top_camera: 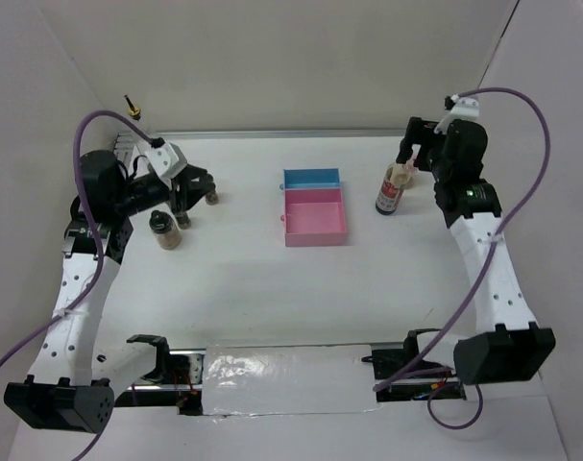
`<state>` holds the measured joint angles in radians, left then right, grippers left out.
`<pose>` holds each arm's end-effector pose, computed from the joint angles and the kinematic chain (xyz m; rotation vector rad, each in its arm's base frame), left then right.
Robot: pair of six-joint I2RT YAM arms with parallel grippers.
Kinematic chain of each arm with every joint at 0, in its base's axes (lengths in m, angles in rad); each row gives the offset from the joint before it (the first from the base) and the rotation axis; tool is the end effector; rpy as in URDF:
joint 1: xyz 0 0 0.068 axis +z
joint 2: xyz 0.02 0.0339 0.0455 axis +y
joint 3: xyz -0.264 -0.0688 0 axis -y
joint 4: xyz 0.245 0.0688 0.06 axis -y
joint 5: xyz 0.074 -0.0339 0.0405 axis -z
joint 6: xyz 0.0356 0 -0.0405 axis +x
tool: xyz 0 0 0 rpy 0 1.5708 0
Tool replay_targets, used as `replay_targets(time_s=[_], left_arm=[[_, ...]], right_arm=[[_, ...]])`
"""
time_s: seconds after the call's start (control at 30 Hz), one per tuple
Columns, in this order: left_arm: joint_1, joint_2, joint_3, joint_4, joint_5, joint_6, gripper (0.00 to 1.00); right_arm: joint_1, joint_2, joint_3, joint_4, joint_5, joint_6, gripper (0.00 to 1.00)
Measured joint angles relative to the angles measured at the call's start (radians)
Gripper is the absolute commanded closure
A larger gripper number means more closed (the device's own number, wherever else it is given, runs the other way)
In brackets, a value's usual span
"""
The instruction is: Organize the condiment bottles
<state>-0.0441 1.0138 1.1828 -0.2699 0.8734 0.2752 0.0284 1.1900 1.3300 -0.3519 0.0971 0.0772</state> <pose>0.2068 -0.0364 0.4282 0.8825 1.4111 -0.5512 0.2631 0.0040 0.4292 0.1133 1.7781 -0.0105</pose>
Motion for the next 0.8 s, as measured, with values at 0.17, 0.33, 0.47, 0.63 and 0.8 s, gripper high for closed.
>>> replay_targets(time_s=[0.17,0.33,0.47,0.63,0.8], left_arm=[[0.000,0.002,0.006,-0.043,-0.212,-0.152,0.17],[0.000,-0.002,-0.026,-0.074,-0.274,-0.233,0.16],[0.000,-0.002,-0.037,-0.084,-0.277,-0.261,0.16],[0.000,-0.002,-0.039,-0.091,-0.278,-0.276,0.16],[0.000,0.000,-0.039,-0.090,-0.282,-0.278,0.14]], right_arm=[[-0.001,0.090,-0.037,-0.063,-0.005,0.048,0.00],[0.003,0.160,-0.040,-0.042,0.014,0.060,0.01],[0.016,0.229,-0.053,0.011,0.060,0.060,0.06],[0.066,0.299,-0.063,0.079,0.141,0.063,0.14],[0.106,0.342,-0.063,0.142,0.203,0.056,0.22]])
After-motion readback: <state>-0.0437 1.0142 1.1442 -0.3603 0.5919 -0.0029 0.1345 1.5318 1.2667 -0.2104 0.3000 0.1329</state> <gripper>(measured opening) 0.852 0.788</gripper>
